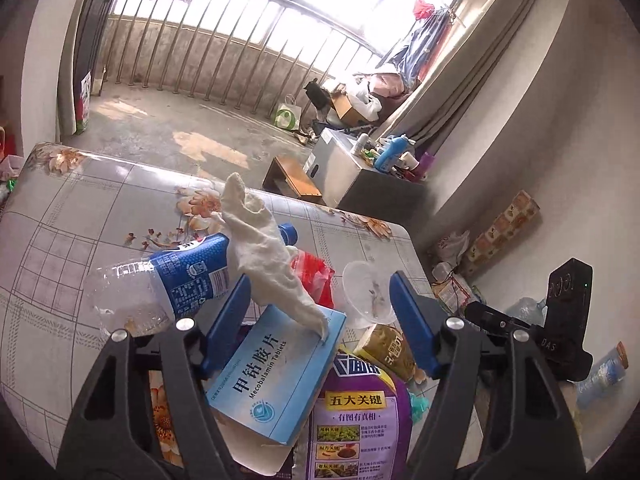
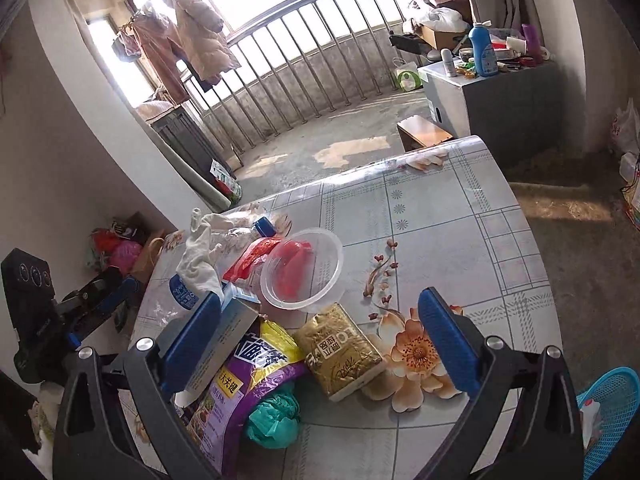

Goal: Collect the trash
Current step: 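Move both tools back over the table toward the white glove, then grasp the white glove with left tool while right tool grasps clear plastic bowl, lift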

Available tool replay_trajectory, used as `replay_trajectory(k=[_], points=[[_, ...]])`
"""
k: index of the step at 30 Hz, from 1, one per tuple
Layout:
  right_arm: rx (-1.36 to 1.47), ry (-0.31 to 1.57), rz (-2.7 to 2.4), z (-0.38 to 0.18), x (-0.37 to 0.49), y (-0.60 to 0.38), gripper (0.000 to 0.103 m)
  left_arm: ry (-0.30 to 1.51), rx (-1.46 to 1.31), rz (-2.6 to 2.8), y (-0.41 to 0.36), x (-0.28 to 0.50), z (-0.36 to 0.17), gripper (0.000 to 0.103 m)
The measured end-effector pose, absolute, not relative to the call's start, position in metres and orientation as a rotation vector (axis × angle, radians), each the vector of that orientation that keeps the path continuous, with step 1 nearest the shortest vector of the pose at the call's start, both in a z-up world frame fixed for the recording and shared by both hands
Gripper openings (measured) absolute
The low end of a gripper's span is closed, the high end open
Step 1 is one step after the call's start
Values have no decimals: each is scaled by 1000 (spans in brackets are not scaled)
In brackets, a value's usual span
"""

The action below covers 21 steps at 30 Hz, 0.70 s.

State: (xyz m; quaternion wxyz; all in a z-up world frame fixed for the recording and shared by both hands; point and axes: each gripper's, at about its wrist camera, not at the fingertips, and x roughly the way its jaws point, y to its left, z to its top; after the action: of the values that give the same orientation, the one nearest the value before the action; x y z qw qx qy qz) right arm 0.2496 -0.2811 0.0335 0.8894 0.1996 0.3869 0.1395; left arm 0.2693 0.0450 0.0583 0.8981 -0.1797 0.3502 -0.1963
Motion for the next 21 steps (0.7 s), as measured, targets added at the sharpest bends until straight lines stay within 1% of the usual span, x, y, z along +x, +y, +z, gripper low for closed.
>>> replay_trajectory(k=[1, 2, 3, 6, 10, 11, 12, 14, 15, 17, 18, 19, 21], points=[[426, 818, 288, 31, 257, -280, 92, 746, -384, -388, 44, 280, 54, 58], [435, 830, 285, 28, 265, -280, 91, 759, -393, -378, 43, 289, 50, 55], [437, 845, 278, 26, 273, -279, 89, 774, -389, -359, 42, 297, 46, 53], [419, 894, 244, 15, 298, -272, 82, 817, -356, -317, 37, 316, 34, 45], [403, 980, 217, -3, 325, -264, 69, 861, -372, -300, 36, 329, 20, 32], [400, 1001, 215, -7, 329, -262, 62, 862, -378, -302, 37, 330, 18, 27], [402, 1020, 212, -12, 332, -260, 58, 861, -385, -304, 38, 331, 17, 24], [409, 1053, 210, -21, 337, -257, 44, 857, -389, -311, 40, 331, 15, 15], [415, 1064, 210, -25, 338, -257, 40, 854, -388, -314, 41, 330, 15, 13], [432, 1077, 214, -29, 338, -256, 22, 847, -384, -320, 41, 329, 15, 8], [436, 1078, 215, -31, 337, -256, 18, 843, -381, -323, 42, 328, 15, 7], [439, 1076, 213, -31, 337, -256, 11, 838, -379, -326, 42, 326, 16, 5], [447, 1067, 211, -31, 336, -256, 9, 824, -377, -334, 43, 325, 19, 4]])
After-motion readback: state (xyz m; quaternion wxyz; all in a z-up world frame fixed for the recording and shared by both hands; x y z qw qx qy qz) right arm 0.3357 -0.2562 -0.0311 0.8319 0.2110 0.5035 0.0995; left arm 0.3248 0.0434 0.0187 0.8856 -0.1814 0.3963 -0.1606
